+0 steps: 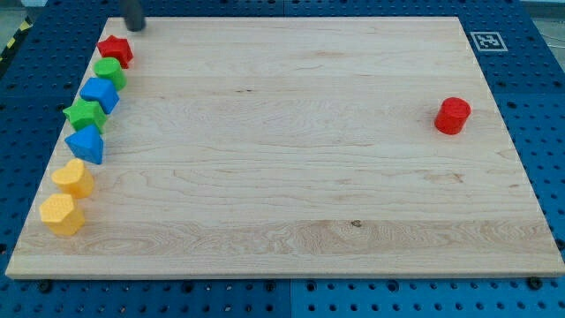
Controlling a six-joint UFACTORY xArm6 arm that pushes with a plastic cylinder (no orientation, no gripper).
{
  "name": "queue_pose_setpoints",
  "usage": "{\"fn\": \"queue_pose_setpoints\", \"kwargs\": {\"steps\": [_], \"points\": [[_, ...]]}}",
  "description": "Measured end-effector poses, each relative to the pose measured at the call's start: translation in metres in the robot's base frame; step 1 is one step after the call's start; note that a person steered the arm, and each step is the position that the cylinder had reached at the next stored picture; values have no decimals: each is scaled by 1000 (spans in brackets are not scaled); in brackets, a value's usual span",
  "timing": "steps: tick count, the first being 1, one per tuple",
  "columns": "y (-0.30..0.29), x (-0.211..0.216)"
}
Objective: Place a red star to the right of the green circle
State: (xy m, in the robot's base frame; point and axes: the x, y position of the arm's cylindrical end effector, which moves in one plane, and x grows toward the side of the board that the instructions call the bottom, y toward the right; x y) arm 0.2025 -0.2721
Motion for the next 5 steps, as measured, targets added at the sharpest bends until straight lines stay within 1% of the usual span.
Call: {"fn": "queue_pose_setpoints", "kwargs": {"steps": [1,2,3,4,5], "points": [[-32,-5],[-33,-3],[-32,14],[-32,45],[-32,48]]}}
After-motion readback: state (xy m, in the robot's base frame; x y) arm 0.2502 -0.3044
